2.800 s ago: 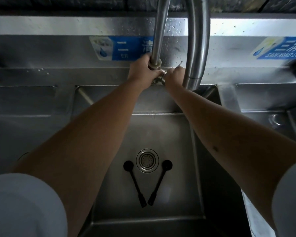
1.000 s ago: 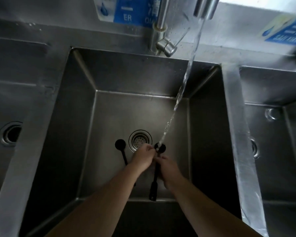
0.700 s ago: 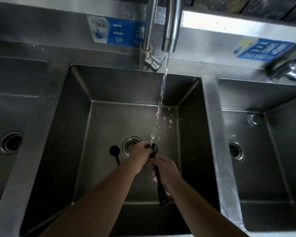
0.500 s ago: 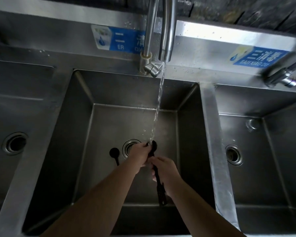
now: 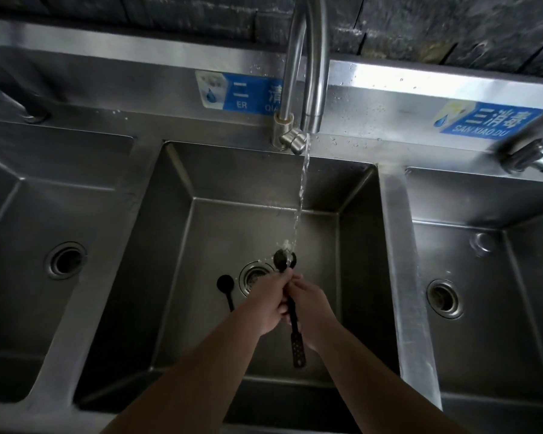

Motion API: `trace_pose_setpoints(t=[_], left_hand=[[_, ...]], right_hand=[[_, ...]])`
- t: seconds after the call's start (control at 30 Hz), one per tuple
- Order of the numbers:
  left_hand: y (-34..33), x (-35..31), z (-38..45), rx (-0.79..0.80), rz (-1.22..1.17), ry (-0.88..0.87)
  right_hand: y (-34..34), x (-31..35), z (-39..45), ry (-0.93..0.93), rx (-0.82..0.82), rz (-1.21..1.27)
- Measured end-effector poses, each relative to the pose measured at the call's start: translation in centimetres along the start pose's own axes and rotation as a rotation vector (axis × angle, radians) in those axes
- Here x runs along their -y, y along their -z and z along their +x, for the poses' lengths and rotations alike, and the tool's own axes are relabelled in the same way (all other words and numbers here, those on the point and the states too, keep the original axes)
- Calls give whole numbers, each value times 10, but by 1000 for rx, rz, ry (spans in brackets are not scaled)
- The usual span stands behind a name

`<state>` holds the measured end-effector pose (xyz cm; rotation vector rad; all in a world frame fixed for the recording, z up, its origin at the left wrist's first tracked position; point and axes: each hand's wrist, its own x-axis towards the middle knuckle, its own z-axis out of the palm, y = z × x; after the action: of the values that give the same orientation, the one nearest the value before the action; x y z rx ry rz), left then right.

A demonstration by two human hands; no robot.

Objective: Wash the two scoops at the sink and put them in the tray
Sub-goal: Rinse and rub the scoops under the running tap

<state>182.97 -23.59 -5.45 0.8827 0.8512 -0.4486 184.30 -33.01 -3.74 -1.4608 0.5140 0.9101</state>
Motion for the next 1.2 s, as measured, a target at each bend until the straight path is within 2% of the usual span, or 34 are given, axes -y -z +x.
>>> trace_pose_setpoints(t=[0.3, 0.43, 0.73, 0.83, 0.97, 1.2], left_hand=[[-9, -49, -1, 63, -1, -218], [-19, -85, -2, 92, 22, -317], [-38, -159, -24, 152, 80, -521], [-44, -166, -33, 170, 73, -521], [-43, -139, -26, 106, 54, -432], [-19, -59, -10, 120, 37, -245]], right_hand=[[-11, 55, 10, 99, 127, 146], [-18, 94, 7, 188, 143, 87], [-37, 162, -2, 323, 334, 332], [-36, 166, -3, 358, 396, 368], [-25, 138, -9, 369, 309, 266], [4, 64, -22, 134, 238, 357]])
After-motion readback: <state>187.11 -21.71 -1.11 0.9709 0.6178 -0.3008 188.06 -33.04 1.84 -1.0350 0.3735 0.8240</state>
